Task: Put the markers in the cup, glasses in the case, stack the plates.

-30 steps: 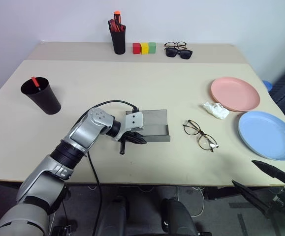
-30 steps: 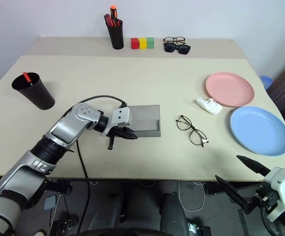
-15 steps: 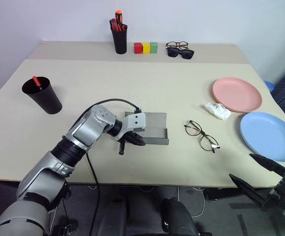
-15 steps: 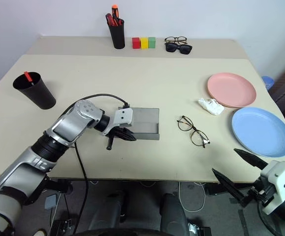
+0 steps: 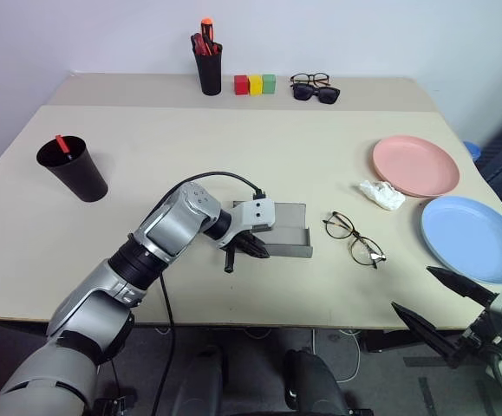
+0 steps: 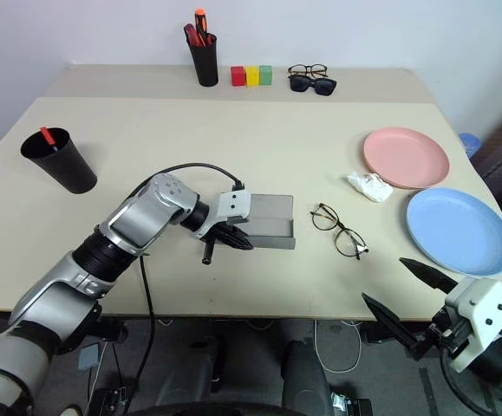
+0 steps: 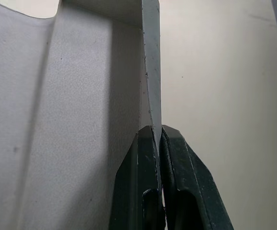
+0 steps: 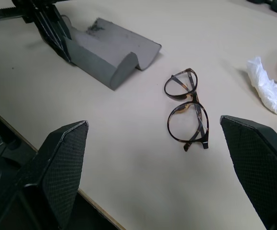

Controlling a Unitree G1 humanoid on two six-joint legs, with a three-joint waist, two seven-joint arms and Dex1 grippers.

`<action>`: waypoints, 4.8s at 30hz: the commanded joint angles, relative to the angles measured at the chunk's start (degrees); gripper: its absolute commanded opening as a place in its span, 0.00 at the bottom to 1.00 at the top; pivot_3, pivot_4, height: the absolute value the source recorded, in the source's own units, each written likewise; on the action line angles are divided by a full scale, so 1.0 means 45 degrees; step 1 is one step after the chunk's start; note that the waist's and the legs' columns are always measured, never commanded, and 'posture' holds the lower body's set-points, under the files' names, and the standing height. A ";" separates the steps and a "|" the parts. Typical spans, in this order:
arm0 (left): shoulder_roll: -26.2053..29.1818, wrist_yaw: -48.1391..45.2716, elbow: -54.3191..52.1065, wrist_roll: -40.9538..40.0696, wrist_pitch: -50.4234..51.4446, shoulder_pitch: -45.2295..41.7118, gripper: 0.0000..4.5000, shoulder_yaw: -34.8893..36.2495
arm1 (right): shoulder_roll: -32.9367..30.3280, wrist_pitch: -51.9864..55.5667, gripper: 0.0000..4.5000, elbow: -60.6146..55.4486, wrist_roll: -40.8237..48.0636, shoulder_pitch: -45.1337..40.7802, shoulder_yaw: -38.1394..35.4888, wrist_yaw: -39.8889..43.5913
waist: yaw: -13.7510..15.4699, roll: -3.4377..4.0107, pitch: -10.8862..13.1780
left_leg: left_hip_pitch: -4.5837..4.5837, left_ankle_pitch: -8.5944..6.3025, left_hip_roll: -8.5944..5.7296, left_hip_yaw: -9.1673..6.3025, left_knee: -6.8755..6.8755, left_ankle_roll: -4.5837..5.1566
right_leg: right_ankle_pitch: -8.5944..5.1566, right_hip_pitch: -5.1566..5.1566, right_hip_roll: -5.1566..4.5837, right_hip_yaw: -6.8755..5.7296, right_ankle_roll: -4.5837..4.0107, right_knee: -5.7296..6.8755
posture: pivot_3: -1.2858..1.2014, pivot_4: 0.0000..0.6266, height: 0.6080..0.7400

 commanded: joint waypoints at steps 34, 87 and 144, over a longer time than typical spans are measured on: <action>0.2650 0.0066 -0.3206 -0.4963 -0.3038 0.5611 0.51 0.6323 | -0.2432 0.2666 1.00 0.8889 -0.2469 -1.1067 0.6546 0.1214 | -0.0013 0.0015 -0.0007 | 0.0020 -0.0002 -0.0005 -0.0002 0.0027 0.0021 | 0.0033 0.0011 0.0017 0.0004 -0.0042 0.0060 | 0.52 0.24 1.00; 0.3034 0.1997 -0.4935 -0.5542 -0.2422 0.7349 0.51 0.6565 | -0.2270 0.1929 0.01 1.1312 -0.3685 -1.3428 0.7851 0.3141 | -0.0185 0.0001 -0.0016 | 0.0043 -0.0003 -0.0004 0.0006 0.0036 0.0019 | 0.0021 -0.0016 0.0018 0.0019 -0.0030 0.0140 | 0.52 0.24 1.00; 0.3382 0.0357 0.1063 -0.5103 -0.4898 0.4079 0.51 0.7754 | -0.0026 0.2073 0.79 0.5630 -0.2768 -1.2905 0.7851 0.2008 | -0.0006 0.0022 0.0001 | 0.0023 -0.0002 0.0000 -0.0002 0.0010 0.0014 | 0.0006 -0.0061 0.0028 0.0015 -0.0020 0.0177 | 0.52 0.24 1.00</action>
